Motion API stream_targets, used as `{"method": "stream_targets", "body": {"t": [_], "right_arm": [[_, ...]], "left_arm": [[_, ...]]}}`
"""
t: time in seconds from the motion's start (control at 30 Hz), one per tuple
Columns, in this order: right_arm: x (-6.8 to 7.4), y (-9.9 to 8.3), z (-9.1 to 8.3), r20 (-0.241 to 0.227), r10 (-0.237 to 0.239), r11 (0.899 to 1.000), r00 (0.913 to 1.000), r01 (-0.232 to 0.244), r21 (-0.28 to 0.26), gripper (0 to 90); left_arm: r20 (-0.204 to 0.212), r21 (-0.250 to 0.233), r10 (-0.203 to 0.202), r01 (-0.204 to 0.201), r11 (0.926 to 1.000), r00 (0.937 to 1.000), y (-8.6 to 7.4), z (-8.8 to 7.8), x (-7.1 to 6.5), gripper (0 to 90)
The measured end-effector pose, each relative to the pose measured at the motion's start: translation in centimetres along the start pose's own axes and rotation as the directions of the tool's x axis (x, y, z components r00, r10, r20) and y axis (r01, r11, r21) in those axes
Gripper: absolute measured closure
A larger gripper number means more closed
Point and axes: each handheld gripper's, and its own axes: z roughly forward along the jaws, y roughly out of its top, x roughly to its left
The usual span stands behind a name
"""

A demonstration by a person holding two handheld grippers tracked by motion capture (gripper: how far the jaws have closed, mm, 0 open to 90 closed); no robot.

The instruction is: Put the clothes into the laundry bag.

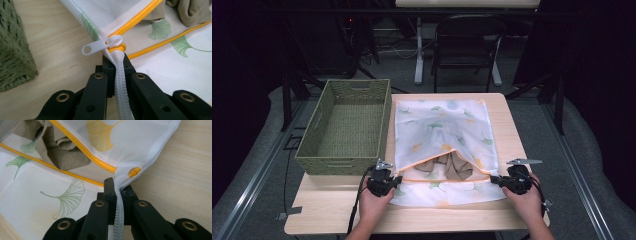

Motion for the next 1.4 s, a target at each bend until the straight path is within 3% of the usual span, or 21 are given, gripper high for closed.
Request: {"method": "stream_targets", "body": {"t": [0.07, 0.1, 0.33, 0.43, 0.53, 0.67, 0.8, 0.83, 0.87, 0.93, 0.97, 1.03, 1.17, 1.23, 1.4], "right_arm": [[0.2, 0.1, -0.3, 0.007, -0.016, 1.000, 0.9998, 0.016, -0.004, 86.8], [0.7, 0.3, -0.8, 0.023, -0.053, 0.999, 0.9984, 0.053, -0.005, 87.0], [1.4, 1.8, -1.3, 0.010, -0.092, 0.996, 0.9957, 0.092, 0.021, 87.4], [1.7, 2.6, -1.5, 0.014, -0.169, 0.983, 0.9856, 0.167, 0.081, 87.4], [1.8, 3.6, -2.0, 0.006, -0.227, 0.967, 0.9739, 0.225, 0.120, 87.5], [1.7, 4.6, -2.4, -0.020, -0.224, 0.964, 0.9744, 0.225, 0.142, 87.5], [1.5, 5.3, -2.6, -0.039, -0.217, 0.965, 0.9755, 0.220, 0.144, 87.4], [1.4, 5.7, -2.7, -0.041, -0.223, 0.962, 0.9740, 0.226, 0.152, 87.5], [1.4, 5.9, -2.8, -0.042, -0.222, 0.962, 0.9741, 0.226, 0.155, 87.5], [1.3, 6.1, -2.8, -0.044, -0.228, 0.959, 0.9726, 0.232, 0.163, 87.5], [1.2, 6.6, -3.0, -0.041, -0.222, 0.961, 0.9742, 0.226, 0.161, 87.5], [1.1, 7.0, -3.1, -0.051, -0.217, 0.961, 0.9748, 0.223, 0.165, 87.5], [1.1, 7.9, -3.4, -0.043, -0.219, 0.960, 0.9747, 0.224, 0.169, 87.5], [1.3, 8.5, -3.5, -0.046, -0.230, 0.957, 0.9721, 0.235, 0.170, 87.5], [1.8, 10.2, -3.9, -0.023, -0.266, 0.949, 0.9638, 0.266, 0.169, 87.6]], "left_arm": [[0.006, 0.006, -0.002, 0.002, 1.0000, 1.0000, 0.1, -0.1, -0.1, 87.4], [0.014, 0.020, 0.006, -0.007, 0.9998, 0.9999, 0.3, -0.4, -0.2, 87.5], [0.013, 0.034, 0.047, -0.047, 0.9983, 0.9988, 1.5, -1.3, -0.8, 87.6], [0.013, 0.050, 0.121, -0.121, 0.9914, 0.9926, 2.6, -2.0, -1.5, 87.6], [0.008, 0.070, 0.157, -0.157, 0.9850, 0.9875, 3.6, -2.5, -1.8, 87.5], [0.024, 0.084, 0.145, -0.146, 0.9857, 0.9892, 5.2, -3.2, -1.7, 87.3], [0.043, 0.112, 0.153, -0.157, 0.9812, 0.9872, 6.4, -3.4, -2.0, 87.3], [0.036, 0.142, 0.205, -0.208, 0.9679, 0.9782, 7.2, -3.6, -2.3, 87.2], [0.032, 0.152, 0.219, -0.222, 0.9633, 0.9752, 7.5, -3.7, -2.5, 87.0], [0.029, 0.160, 0.225, -0.227, 0.9607, 0.9739, 7.8, -3.7, -2.6, 86.8], [0.030, 0.185, 0.231, -0.233, 0.9547, 0.9724, 8.6, -3.8, -2.7, 86.8], [0.018, 0.203, 0.235, -0.234, 0.9509, 0.9718, 9.2, -3.9, -2.6, 86.7], [0.008, 0.218, 0.223, -0.219, 0.9510, 0.9748, 10.2, -3.9, -2.3, 86.7], [-0.004, 0.211, 0.193, -0.188, 0.9592, 0.9812, 11.0, -4.1, -1.8, 86.5], [-0.017, 0.195, 0.176, -0.169, 0.9661, 0.9843, 12.7, -4.9, -1.2, 86.2]]}}
